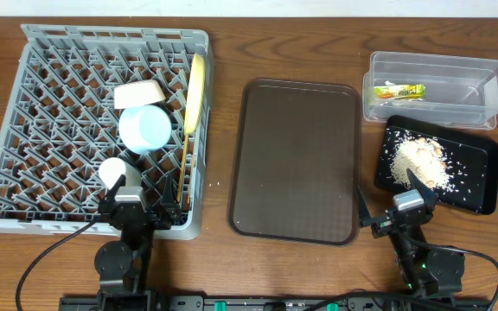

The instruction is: Sort waste into correct bins and load items into the dishwasher

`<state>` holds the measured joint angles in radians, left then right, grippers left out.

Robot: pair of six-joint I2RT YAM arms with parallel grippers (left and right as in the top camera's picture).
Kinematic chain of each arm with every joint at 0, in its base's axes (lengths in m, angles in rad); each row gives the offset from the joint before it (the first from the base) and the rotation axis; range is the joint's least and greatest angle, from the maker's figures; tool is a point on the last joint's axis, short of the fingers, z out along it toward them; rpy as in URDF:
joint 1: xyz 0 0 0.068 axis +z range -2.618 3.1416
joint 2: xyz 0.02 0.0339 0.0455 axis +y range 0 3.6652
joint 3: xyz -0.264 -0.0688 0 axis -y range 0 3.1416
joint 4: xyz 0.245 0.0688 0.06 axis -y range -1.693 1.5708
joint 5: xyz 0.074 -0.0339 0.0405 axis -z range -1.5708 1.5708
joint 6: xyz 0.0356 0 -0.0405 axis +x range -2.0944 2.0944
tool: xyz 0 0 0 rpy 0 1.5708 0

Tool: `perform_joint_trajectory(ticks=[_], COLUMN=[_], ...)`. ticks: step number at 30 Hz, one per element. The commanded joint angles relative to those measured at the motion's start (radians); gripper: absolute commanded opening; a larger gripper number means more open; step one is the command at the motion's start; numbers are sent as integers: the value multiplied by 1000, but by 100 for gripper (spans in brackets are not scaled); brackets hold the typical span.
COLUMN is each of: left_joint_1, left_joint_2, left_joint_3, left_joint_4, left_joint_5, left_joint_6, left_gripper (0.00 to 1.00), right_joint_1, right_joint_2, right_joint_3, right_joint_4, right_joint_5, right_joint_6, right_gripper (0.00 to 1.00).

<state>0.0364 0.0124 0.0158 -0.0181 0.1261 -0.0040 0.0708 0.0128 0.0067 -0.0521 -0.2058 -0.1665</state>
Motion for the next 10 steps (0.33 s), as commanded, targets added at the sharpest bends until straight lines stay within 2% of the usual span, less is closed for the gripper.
perform_joint_trajectory(ticks=[1,10], left_joint_1=[-3,-3], left_joint_2=[0,0], left_joint_3=[-11,-11], left_joint_4=[-42,-42], left_joint_5=[11,11], left_joint_6=[-12,-12], left_gripper=[95,95], right_joint_1=[7,7], right_joint_2=[-2,-2], right_joint_3=[-1,-1], right_joint_4=[-4,-4], right_joint_5=[-5,-5], right_joint_6=[-10,-10], right_gripper=[99,99])
